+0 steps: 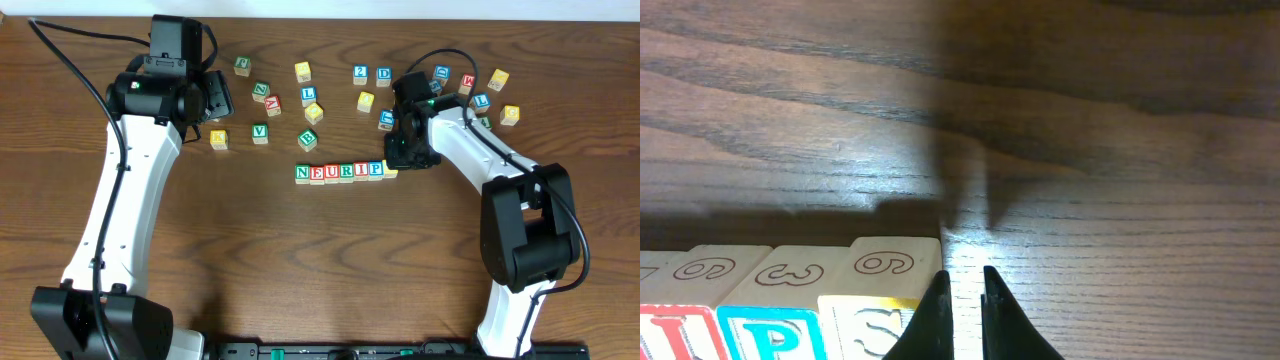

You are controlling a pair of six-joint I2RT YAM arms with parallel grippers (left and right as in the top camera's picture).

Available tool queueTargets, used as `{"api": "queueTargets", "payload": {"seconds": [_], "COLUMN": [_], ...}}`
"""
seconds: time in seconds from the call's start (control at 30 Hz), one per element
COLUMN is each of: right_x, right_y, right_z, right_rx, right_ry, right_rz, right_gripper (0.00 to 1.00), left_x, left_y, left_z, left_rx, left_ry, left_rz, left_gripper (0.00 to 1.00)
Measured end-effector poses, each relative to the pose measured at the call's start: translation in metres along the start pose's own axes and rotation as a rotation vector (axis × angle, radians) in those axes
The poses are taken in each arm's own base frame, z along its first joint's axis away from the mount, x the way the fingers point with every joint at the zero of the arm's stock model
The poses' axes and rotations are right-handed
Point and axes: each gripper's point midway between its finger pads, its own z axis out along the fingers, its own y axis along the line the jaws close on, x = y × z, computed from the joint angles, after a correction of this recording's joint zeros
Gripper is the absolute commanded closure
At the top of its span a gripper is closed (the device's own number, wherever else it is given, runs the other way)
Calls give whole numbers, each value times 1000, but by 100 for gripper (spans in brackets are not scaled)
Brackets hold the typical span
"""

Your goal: Spell out NEURIPS

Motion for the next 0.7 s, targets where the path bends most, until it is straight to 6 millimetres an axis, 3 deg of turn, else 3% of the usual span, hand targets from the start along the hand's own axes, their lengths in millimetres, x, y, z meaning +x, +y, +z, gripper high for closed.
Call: {"api": "queueTargets", "payload": {"seconds": [0.3,0.47,0.7], "right_x": [8,-18,-43], "right_y": [-2,6,13], "right_z": [-8,-25,-28], "right_rx": [13,-7,-37], "right_ry": [51,-22,-120], "right_rz": [-8,-1,58], "right_gripper": [93,92,93], "left_x": [0,0,0], "left_y": [0,0,0], "left_z": [0,0,0], "left_rx": [0,0,0], "left_ry": [0,0,0], "left_rz": [0,0,0], "left_gripper": [31,30,30]}}
